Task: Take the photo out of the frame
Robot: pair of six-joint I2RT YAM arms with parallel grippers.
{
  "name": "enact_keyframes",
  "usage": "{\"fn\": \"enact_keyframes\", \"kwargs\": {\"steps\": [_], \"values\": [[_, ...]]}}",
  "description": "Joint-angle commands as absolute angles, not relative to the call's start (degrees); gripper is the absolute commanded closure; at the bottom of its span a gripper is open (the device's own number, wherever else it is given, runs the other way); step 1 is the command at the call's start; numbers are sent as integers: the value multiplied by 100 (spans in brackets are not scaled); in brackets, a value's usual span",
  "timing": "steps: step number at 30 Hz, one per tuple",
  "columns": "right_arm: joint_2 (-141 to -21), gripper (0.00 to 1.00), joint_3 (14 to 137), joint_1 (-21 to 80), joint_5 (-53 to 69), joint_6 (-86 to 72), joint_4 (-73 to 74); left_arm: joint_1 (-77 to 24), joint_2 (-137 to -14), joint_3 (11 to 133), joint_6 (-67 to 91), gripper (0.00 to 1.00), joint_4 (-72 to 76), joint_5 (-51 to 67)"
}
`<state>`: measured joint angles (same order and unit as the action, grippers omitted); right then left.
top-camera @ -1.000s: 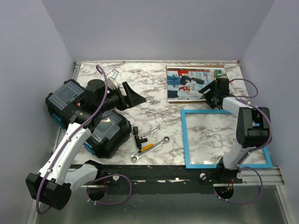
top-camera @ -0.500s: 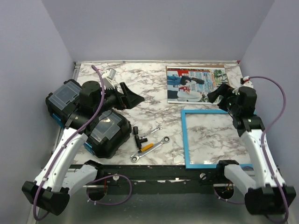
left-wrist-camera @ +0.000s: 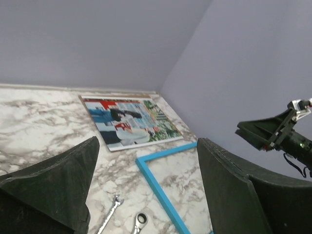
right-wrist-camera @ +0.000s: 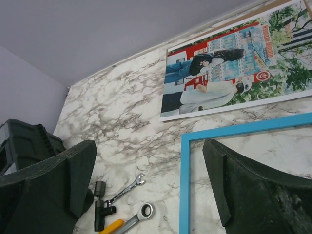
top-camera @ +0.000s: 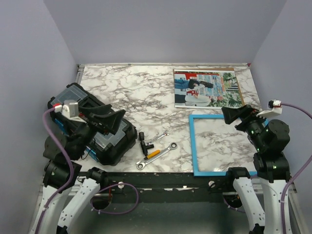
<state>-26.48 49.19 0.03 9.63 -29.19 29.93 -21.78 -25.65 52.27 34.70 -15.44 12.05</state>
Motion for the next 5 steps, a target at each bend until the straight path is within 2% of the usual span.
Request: {"fn": "enact_keyframes", "kwargs": {"steps": [1, 5], "values": [[-2538, 0, 5028, -2, 1023, -3102, 3223, -2188, -2005, 5127, 3031, 16, -1523, 293], [-2397, 0, 4901, 0, 980, -3021, 2976, -2188, -1965, 5252, 2927, 16, -1645, 203]]}}
